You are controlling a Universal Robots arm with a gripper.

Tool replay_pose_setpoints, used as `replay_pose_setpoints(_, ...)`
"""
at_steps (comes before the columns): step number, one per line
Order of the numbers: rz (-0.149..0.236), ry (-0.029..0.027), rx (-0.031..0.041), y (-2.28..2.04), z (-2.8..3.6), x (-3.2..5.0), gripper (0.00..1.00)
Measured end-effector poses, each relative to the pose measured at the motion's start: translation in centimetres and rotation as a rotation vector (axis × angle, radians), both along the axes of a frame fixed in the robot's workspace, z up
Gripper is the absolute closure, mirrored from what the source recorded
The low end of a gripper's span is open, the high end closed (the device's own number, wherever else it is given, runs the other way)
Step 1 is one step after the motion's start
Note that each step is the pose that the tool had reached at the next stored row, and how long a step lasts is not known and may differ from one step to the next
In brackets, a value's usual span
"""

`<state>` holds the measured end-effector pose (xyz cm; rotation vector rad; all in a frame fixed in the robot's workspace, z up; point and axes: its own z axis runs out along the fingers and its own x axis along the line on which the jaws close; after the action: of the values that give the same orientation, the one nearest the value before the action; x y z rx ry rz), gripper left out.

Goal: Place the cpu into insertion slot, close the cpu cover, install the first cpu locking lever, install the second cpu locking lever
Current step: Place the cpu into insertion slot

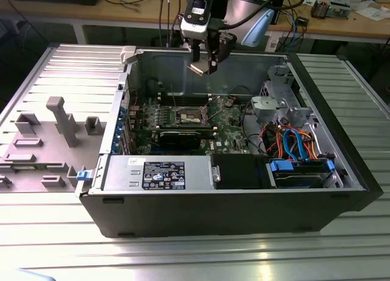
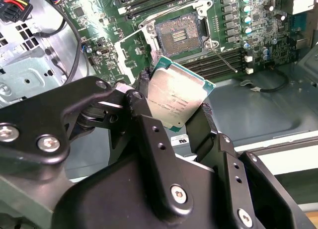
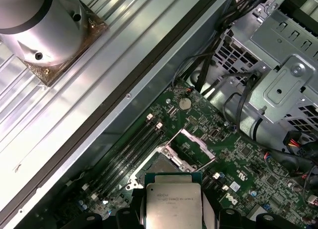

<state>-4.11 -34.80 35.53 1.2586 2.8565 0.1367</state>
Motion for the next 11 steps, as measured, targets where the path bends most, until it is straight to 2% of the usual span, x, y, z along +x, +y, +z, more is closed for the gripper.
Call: replay_pose_setpoints(11, -0.001, 0.0, 0.0, 0.0, 0.0, 0.0, 0.45)
